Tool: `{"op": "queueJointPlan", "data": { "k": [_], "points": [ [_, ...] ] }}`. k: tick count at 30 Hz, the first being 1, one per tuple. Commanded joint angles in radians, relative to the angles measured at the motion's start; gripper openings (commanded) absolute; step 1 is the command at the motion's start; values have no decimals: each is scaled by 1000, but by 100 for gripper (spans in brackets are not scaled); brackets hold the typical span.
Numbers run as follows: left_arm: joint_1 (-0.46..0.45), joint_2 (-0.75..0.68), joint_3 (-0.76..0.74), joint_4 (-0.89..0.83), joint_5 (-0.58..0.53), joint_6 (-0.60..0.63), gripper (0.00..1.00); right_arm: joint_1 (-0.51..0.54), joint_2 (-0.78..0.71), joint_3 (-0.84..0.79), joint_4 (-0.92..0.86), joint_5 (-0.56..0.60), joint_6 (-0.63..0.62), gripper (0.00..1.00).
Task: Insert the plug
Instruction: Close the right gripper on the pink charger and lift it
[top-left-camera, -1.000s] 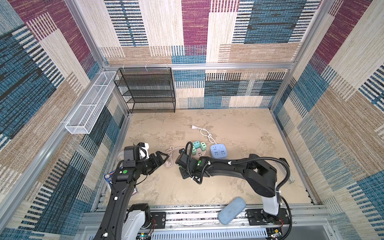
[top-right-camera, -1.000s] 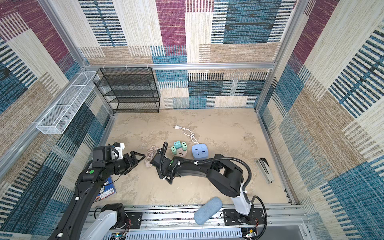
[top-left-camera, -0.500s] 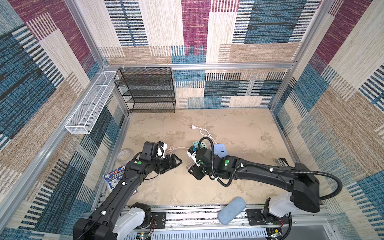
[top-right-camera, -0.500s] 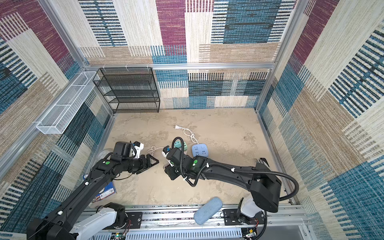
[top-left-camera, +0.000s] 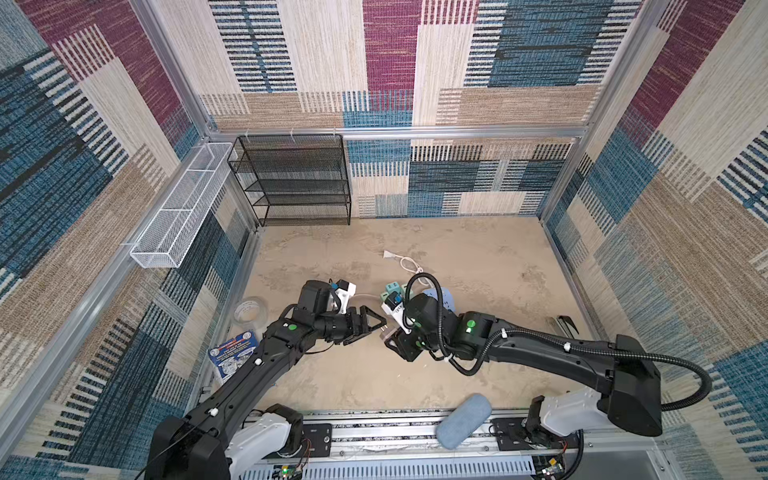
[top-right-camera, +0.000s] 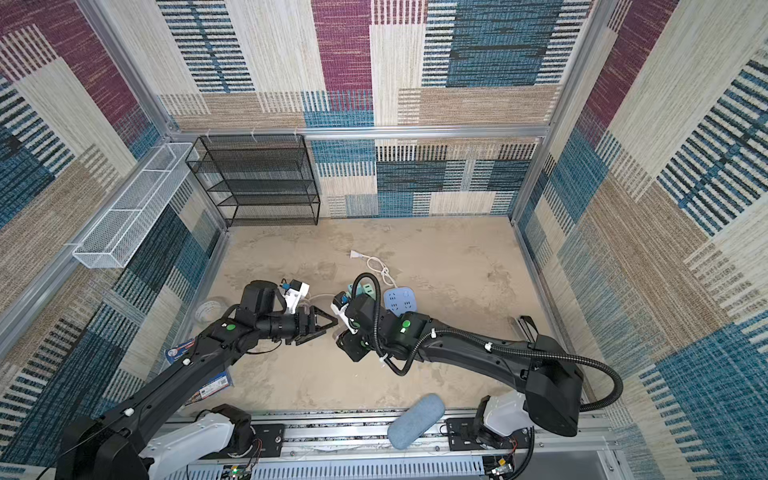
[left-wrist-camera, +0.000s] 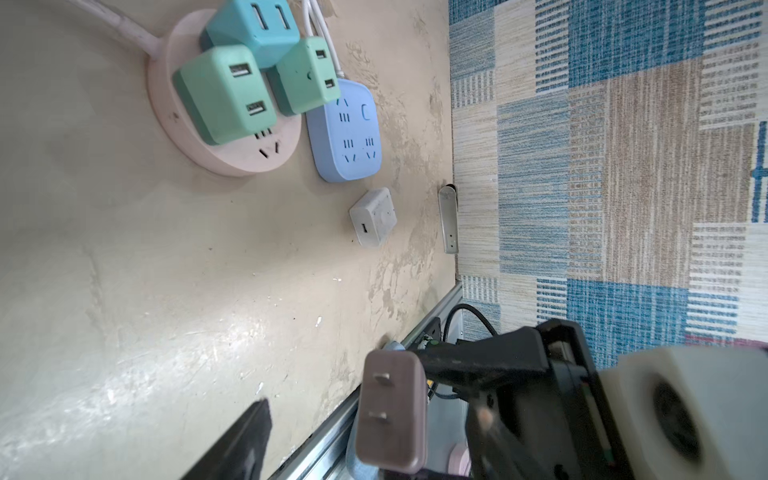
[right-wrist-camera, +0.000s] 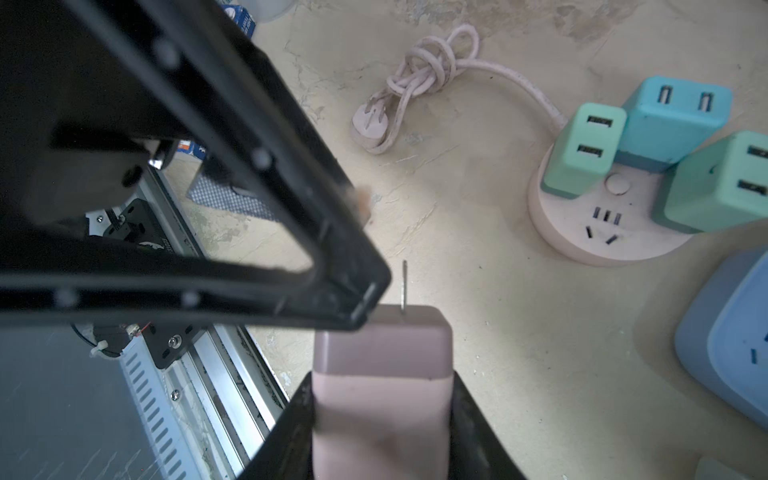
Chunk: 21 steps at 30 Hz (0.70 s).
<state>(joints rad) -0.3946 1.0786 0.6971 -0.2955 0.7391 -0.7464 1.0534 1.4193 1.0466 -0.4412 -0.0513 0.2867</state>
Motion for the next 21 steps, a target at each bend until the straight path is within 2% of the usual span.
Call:
{"op": "queueJointPlan", "data": {
  "k": [1,18,21],
  "points": [
    [-16,15,-8,57,23,-24,78,0,-8,3,19,12,-12,0],
    [-91,84,-24,171,80,-59,65,-2,2,24,20,25,-11,0],
    [-99,92,-22,173,81,-60,53,-1,4,32,21,32,-9,0]
  ]
}}
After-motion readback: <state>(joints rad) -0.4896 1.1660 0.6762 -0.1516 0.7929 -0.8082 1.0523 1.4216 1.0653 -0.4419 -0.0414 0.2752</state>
